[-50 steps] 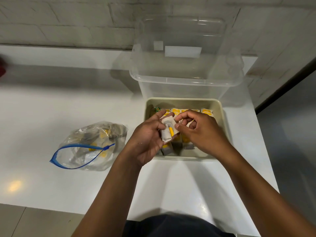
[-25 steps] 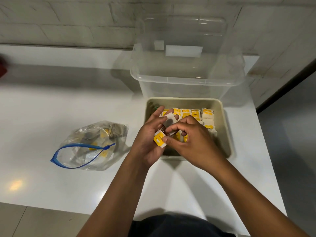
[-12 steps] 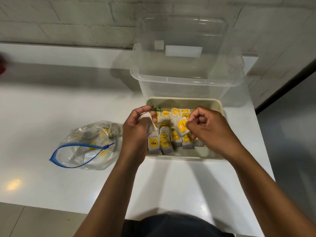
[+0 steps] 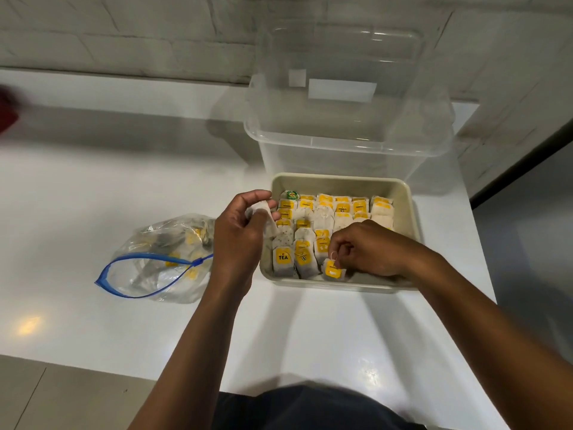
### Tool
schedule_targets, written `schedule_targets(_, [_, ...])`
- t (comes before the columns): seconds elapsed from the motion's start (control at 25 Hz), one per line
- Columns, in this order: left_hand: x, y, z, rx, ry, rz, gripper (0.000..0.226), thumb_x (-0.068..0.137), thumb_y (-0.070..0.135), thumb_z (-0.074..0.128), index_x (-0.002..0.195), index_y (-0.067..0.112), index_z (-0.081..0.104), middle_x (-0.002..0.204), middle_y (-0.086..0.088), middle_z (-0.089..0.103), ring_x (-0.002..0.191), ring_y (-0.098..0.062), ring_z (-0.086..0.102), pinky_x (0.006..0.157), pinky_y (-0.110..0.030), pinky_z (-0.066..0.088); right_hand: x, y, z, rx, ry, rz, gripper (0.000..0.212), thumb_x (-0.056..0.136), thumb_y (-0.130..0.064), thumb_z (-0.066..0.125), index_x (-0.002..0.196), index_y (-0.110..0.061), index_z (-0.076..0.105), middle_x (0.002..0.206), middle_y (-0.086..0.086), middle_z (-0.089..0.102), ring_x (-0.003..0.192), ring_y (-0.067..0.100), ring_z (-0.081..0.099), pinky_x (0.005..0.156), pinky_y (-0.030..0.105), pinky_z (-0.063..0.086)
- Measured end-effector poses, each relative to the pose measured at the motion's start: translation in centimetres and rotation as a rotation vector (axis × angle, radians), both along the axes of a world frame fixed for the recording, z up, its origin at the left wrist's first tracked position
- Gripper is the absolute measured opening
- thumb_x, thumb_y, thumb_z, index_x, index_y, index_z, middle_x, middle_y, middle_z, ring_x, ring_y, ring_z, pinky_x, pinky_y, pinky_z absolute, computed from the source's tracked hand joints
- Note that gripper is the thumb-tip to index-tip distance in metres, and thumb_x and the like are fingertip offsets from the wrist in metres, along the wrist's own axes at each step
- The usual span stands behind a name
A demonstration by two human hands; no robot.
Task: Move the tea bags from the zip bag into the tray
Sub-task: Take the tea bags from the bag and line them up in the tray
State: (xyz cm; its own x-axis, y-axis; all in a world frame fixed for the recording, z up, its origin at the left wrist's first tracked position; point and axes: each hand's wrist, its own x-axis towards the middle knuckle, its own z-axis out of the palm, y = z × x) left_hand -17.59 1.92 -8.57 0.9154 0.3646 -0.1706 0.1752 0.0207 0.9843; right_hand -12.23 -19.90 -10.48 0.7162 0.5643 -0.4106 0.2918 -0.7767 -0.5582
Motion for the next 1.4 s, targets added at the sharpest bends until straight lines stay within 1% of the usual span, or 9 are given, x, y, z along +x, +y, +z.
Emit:
schedule_targets(0.16, [0.0, 0.0, -0.1, 0.069, -0.008, -0.027, 0.024, 0.097, 0.007, 0.054, 0.108, 0.022, 0.068, 0.101, 0.008, 0.074, 0.091, -0.011, 0.072, 0.074, -0.024, 0.058, 1.2, 1.0, -0.8, -0.074, -0.014, 0.051, 0.014, 0.089, -0.015, 0.067, 0.083, -0.027, 0.070, 0.074, -0.017, 0.063, 0.077, 0.002, 0.060, 0.067, 0.016, 0.045])
schedule_targets(0.4, [-0.2, -0.1, -0.2, 0.070, -0.009, -0.054, 0.023, 0.097, 0.006, 0.055, 0.110, 0.020, 0.068, 0.104, 0.007, 0.075, 0.095, -0.011, 0.072, 0.081, -0.032, 0.060, 1.6, 2.2, -2.7, -0.044, -0.188, -0.049, 0.008, 0.089, -0.018, 0.063, 0.084, -0.021, 0.068, 0.083, -0.007, 0.065, 0.083, 0.014, 0.061, 0.074, 0.033, 0.053])
schedule_targets(0.64, [0.1, -0.9, 0.4, -0.288, 0.058, -0.137, 0.034, 0.099, 0.003, 0.052, 0.129, 0.017, 0.062, 0.114, 0.003, 0.074, 0.110, -0.017, 0.069, 0.089, -0.039, 0.058, 1.1, 2.3, -2.5, -0.037, -0.229, -0.167, 0.011, 0.087, -0.022, 0.065, 0.096, -0.027, 0.070, 0.071, -0.015, 0.058, 0.080, 0.014, 0.062, 0.066, 0.027, 0.047])
schedule_targets(0.76, [0.2, -1.4, 0.4, -0.463, 0.093, -0.150, 0.040, 0.100, 0.002, 0.051, 0.138, 0.011, 0.054, 0.123, 0.000, 0.071, 0.114, -0.020, 0.067, 0.095, -0.039, 0.056, 0.6, 1.9, -0.3, 0.258, -0.212, -0.371, 0.010, 0.090, -0.025, 0.066, 0.098, -0.028, 0.071, 0.079, -0.012, 0.068, 0.081, 0.010, 0.067, 0.069, 0.029, 0.053])
schedule_targets(0.88, [0.3, -2.2, 0.6, -0.551, 0.099, -0.212, 0.044, 0.100, 0.003, 0.051, 0.142, 0.014, 0.050, 0.128, -0.001, 0.068, 0.116, -0.020, 0.066, 0.097, -0.034, 0.054, -0.6, 2.0, 2.6, 0.679, 0.096, -0.453, 0.015, 0.091, -0.018, 0.069, 0.105, -0.016, 0.072, 0.096, 0.000, 0.074, 0.084, 0.005, 0.069, 0.071, 0.018, 0.053])
schedule_targets(1.0, [0.2, -3.4, 0.8, -0.502, 0.102, -0.320, 0.046, 0.100, 0.006, 0.052, 0.145, 0.019, 0.048, 0.133, 0.003, 0.064, 0.121, -0.013, 0.062, 0.106, -0.031, 0.047, -1.4, 1.9, 2.8, 0.723, 0.150, -0.384, 0.017, 0.087, -0.017, 0.074, 0.102, -0.011, 0.071, 0.098, 0.009, 0.072, 0.091, 0.011, 0.066, 0.087, 0.033, 0.055])
schedule_targets(1.12, [0.2, -3.9, 0.5, -0.410, 0.110, -0.388, 0.052, 0.100, 0.005, 0.052, 0.148, 0.022, 0.043, 0.138, 0.001, 0.061, 0.125, -0.012, 0.058, 0.113, -0.034, 0.040, -1.3, 1.4, 2.2, 0.738, 0.132, -0.443, 0.018, 0.083, -0.012, 0.077, 0.098, -0.012, 0.068, 0.096, 0.014, 0.070, 0.085, 0.020, 0.063, 0.087, 0.045, 0.053])
schedule_targets(1.32, [-0.2, -3.7, -0.6, -0.277, 0.136, -0.517, 0.073, 0.101, 0.006, 0.051, 0.157, 0.030, 0.010, 0.139, 0.000, 0.058, 0.122, -0.002, 0.056, 0.106, -0.018, 0.040, -1.5, 0.7, 1.9, 0.682, 0.153, -0.429, 0.017, 0.083, -0.003, 0.075, 0.096, -0.012, 0.068, 0.082, 0.007, 0.070, 0.077, 0.015, 0.064, 0.079, 0.035, 0.053])
schedule_targets(1.4, [-0.4, -3.7, -0.9, -0.189, 0.135, -0.513, 0.080, 0.099, 0.009, 0.057, 0.157, 0.034, 0.008, 0.143, 0.005, 0.054, 0.125, 0.006, 0.050, 0.096, -0.008, 0.044, -1.4, 0.2, 1.5, 0.592, 0.144, -0.435, 0.016, 0.085, -0.006, 0.072, 0.097, -0.016, 0.070, 0.081, 0.004, 0.070, 0.073, 0.019, 0.065, 0.076, 0.034, 0.053])
